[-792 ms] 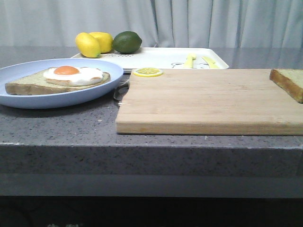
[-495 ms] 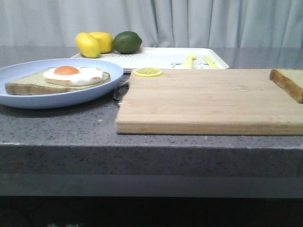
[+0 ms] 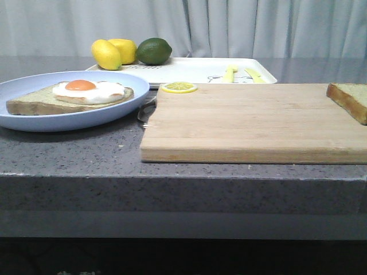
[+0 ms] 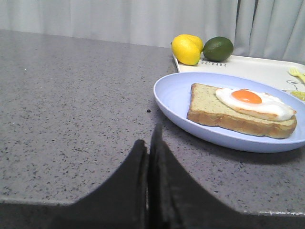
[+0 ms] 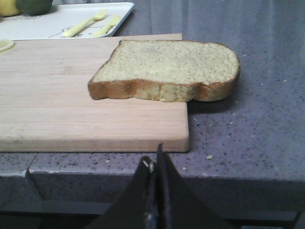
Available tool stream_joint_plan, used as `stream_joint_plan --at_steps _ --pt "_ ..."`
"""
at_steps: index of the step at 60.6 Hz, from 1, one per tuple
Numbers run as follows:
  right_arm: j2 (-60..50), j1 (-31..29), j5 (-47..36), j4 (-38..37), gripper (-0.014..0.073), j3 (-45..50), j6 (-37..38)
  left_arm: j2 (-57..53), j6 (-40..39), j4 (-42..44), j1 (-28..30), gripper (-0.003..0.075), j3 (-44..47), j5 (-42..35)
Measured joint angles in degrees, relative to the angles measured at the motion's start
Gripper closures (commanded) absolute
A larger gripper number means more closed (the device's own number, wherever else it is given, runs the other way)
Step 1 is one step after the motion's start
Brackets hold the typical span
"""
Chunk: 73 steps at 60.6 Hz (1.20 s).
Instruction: Place bread and move sandwich to tray
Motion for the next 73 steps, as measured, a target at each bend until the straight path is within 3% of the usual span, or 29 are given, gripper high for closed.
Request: stream_joint_plan --at_steps 54,73 --pt "0.0 0.0 -0.7 0.0 0.0654 0.0 0.0 0.0 0.0 0.0 0.0 0.0741 0.0 -0.5" --pt "0.0 0.0 -6.1 1.5 0.0654 -0.6 0.0 0.0 0.0 -0.1 0.0 0.0741 0.0 -9.1"
